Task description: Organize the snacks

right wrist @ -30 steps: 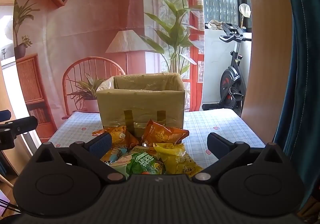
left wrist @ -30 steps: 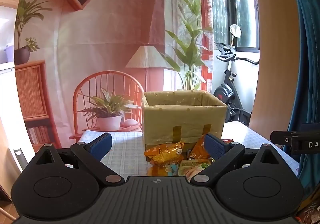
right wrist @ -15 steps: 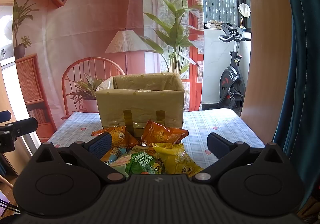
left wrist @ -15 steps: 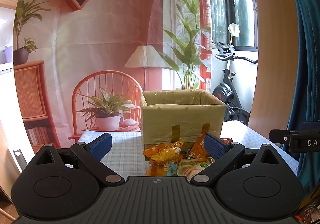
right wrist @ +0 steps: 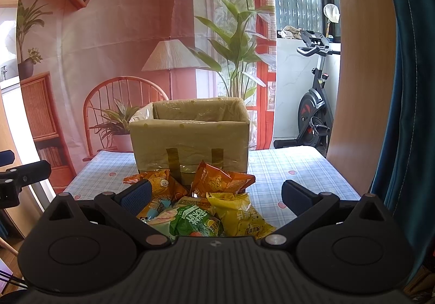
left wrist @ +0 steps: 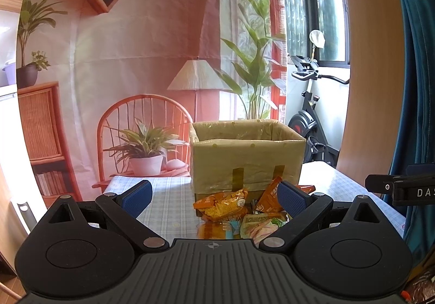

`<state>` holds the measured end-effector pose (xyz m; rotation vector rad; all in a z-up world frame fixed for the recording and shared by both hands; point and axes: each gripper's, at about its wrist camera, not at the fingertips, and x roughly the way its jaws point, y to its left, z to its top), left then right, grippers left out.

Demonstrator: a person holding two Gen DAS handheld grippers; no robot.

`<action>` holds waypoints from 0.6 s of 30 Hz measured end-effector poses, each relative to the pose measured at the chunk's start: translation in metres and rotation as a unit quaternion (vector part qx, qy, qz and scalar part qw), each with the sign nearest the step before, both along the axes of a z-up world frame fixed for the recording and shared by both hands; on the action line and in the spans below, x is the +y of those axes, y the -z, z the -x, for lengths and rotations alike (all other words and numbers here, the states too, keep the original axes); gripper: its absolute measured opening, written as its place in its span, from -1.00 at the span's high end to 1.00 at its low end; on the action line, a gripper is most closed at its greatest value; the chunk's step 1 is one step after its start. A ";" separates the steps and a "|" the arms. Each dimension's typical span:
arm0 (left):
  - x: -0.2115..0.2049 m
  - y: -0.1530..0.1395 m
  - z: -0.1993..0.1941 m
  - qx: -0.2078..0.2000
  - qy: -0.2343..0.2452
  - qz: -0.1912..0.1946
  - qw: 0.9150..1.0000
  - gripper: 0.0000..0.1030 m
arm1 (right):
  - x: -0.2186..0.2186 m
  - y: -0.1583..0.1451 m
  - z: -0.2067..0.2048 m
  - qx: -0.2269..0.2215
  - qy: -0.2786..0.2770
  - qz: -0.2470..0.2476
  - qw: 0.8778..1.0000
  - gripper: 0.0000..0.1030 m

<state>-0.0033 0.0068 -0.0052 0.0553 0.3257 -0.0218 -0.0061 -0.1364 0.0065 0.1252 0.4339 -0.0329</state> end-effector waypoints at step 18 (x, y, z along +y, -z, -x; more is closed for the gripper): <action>-0.001 0.000 0.000 0.000 0.001 0.000 1.000 -0.93 | -0.005 0.007 0.000 0.000 0.002 0.000 1.000 -1.00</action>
